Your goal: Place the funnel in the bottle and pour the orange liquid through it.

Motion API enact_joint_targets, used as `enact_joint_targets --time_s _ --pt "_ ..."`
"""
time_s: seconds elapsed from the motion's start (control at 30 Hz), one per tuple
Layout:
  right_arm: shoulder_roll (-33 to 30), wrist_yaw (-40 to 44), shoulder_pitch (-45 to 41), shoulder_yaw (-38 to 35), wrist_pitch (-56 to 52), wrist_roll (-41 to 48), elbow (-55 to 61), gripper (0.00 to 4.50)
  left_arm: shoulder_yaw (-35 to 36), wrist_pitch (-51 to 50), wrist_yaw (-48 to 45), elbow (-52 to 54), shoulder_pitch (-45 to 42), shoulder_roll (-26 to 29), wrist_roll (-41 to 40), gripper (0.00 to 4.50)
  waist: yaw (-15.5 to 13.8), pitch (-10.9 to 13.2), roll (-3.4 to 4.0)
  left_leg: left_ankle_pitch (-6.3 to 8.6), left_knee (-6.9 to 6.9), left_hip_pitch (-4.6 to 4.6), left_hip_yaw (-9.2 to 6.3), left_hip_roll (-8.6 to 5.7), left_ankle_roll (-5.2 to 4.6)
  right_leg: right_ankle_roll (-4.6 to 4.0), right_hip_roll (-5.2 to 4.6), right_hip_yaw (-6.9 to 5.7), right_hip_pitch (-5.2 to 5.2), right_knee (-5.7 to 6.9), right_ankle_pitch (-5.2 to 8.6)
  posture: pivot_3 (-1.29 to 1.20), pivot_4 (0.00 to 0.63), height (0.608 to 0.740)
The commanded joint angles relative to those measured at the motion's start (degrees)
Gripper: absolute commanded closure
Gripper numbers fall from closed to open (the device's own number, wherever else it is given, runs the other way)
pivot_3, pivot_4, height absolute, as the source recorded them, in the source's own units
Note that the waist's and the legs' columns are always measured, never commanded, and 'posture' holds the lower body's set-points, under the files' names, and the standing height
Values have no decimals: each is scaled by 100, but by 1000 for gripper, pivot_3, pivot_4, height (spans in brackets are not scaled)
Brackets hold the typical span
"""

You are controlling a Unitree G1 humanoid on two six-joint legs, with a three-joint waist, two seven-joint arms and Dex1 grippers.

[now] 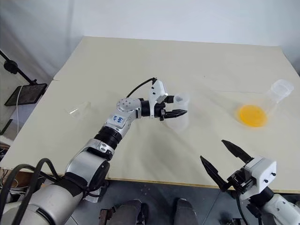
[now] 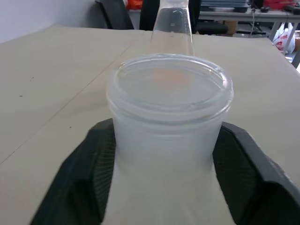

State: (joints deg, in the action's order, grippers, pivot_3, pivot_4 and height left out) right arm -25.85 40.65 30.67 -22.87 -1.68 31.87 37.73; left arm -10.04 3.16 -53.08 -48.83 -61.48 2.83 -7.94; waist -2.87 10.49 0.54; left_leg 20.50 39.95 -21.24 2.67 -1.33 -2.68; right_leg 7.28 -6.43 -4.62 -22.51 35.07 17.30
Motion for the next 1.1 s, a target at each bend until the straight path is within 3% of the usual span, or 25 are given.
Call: enact_joint_targets --time_s 0.03,0.23,0.63,0.8,0.9,1.1 --pt "28 -84 -22 -29 97 16 212 0 109 77 -307 187 -107 -27 -97 126 -1 0 0 0 0 0 0 0 0 0 0 0 0 0 0 0 150 740" --pt "-118 39 -381 117 33 66 25 0 474 36 -1105 867 247 312 -604 37 32 0 0 0 1 1 -1 2 -1 0 1 1 -1 2 0 0 150 740" --pt "-539 681 -1582 490 -53 195 -875 0 1477 420 -859 1445 1429 2234 -646 37 148 0 0 0 4 6 -13 2 -1 0 -6 -3 -6 31 0 0 150 740" --pt "-641 885 -2147 727 -226 378 -1011 0 2190 -14 -498 2924 2842 2783 -1122 37 161 0 0 0 6 2 -48 -1 0 -1 -20 7 -1 39 0 0 150 740" --pt "-759 1153 -2610 1082 -457 450 -1081 0 3329 -345 90 4158 4633 3008 -1492 37 292 -1 2 5 5 9 -52 3 6 -2 -45 29 3 37 1 0 150 740" --pt "-831 1665 -3245 1503 -564 452 -1457 0 5027 -437 1141 5300 7083 2656 -1821 37 268 2 -13 12 7 12 -65 25 19 -17 -43 20 13 29 9 0 150 740"
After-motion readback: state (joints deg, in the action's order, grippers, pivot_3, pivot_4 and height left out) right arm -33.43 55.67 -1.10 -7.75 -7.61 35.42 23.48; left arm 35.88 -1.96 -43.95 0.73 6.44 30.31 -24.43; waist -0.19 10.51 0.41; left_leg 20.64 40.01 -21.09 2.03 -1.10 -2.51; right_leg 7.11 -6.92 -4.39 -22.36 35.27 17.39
